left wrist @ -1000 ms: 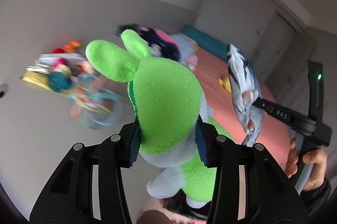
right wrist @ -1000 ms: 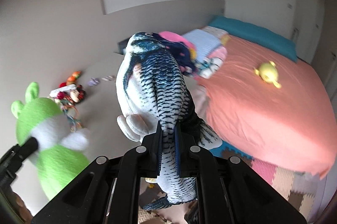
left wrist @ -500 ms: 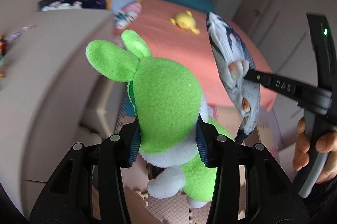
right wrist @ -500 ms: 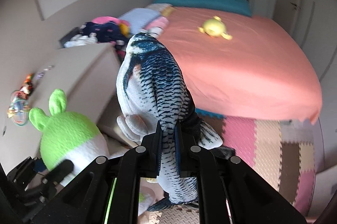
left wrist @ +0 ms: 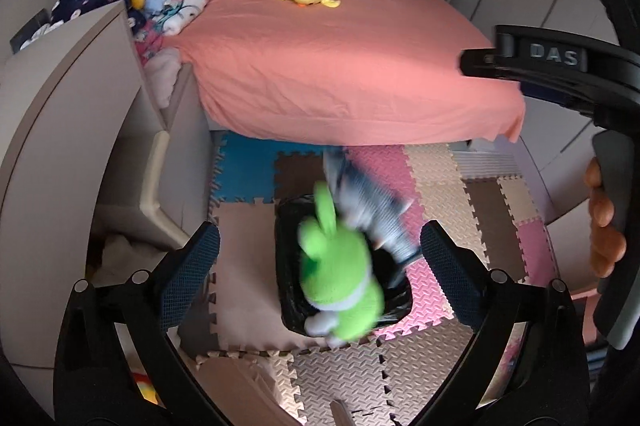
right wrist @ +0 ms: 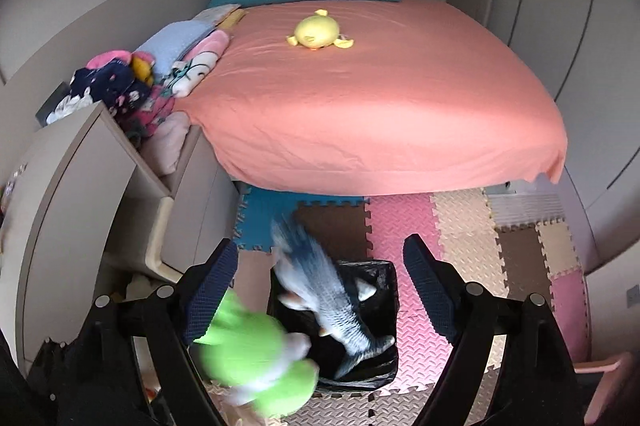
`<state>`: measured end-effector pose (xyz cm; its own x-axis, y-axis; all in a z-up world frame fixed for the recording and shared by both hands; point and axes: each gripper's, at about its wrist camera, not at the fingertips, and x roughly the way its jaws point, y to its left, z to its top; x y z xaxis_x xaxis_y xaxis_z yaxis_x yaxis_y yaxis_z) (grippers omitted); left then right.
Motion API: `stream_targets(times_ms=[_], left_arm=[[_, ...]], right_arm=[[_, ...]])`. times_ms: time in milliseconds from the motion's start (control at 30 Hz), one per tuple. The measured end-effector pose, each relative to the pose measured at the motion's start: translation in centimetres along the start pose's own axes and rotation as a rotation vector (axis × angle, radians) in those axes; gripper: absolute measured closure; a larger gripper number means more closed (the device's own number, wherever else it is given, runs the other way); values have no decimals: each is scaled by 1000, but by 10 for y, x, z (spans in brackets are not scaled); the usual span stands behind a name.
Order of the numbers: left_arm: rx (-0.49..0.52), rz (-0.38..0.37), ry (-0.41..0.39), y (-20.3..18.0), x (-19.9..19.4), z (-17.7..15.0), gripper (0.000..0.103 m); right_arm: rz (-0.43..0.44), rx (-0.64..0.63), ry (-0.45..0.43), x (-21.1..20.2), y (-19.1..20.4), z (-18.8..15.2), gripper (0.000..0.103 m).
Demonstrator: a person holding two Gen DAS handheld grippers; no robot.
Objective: Collect trash
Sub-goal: 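Carry bunny and fish to the black bin and open both tools, then grasp the teal-yellow toy with the left tool while the right tool grasps the ring rattle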
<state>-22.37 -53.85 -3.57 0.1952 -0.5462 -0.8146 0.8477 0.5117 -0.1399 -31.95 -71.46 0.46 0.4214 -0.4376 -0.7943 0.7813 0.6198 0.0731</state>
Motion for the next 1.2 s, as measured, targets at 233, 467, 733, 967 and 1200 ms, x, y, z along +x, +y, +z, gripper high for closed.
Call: stream_targets(times_ms=[233,467,733,967,1200], left_arm=[[-47,8,1,17,1,0,6],[-97,32,-30,55,-26,5,6],[-215,138,-113,149,-98,8,6],[-317,262,-183,234,-166,-8,6],[-477,395,-231,320,-220,-54,6]], right_arm=[[15,-26,-4,1,16,1,18],[86,-88,-31,-19,63,6,18],[276,-211,-50,-46,175,15,18],[397,-358,-36,-59,290,7,18],[510,-496,-3,-70,393,-18,18]])
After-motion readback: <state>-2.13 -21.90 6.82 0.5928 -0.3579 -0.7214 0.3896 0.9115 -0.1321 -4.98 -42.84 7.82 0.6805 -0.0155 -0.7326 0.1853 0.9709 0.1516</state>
